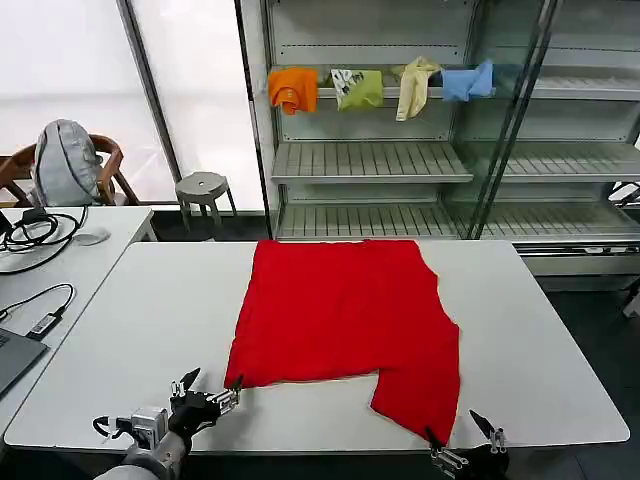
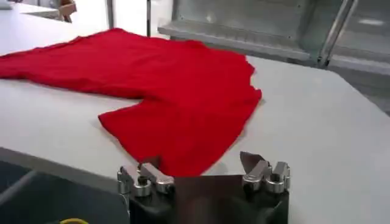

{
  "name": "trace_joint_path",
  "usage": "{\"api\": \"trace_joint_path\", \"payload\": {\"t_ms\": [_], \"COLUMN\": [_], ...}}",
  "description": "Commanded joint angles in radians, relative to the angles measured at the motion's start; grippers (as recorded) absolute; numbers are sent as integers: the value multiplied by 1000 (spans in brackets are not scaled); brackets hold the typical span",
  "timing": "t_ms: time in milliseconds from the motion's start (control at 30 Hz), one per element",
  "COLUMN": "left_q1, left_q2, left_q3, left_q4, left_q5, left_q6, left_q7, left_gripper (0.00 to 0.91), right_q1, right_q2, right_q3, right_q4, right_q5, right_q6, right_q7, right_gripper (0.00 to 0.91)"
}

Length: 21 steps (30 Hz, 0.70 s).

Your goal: Fold and organize the clothes.

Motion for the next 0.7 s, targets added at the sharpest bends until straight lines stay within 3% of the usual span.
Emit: {"api": "trace_joint_path", "payload": {"t_ms": [33, 67, 100, 133, 167, 400, 700], "left_q1": [-14, -12, -7, -6, -4, -3, 2], "left_q2": [3, 4, 4, 4, 3, -3, -4], "left_q3": [-3, -2, 0, 2, 3, 8, 8], "left_q4": [44, 42, 37, 35, 34, 25, 20], "left_q5": [3, 3, 5, 15, 20, 33, 33], "left_q6": [10, 10, 10, 10, 10, 10, 10], "left_q7": [-1, -1, -1, -2, -2, 14, 20], "left_gripper": [907, 907, 856, 252, 30, 30, 30], "right_q1": [-12, -11, -9, -8, -8, -6, 0], "right_q2": [5, 5, 5, 6, 6, 2, 5], "right_q3": [-2, -4, -6, -7, -8, -21, -31], "right_q4": [3, 3, 3, 3, 4, 4, 4], "right_q5": [-8, -8, -8, -9, -10, -6, 7], "right_q6": [-3, -3, -6, -13, -15, -48, -39], "right_q7": [4, 5, 9, 12, 13, 6, 1], "right_gripper": [907, 907, 645, 131, 0, 0, 0]}}
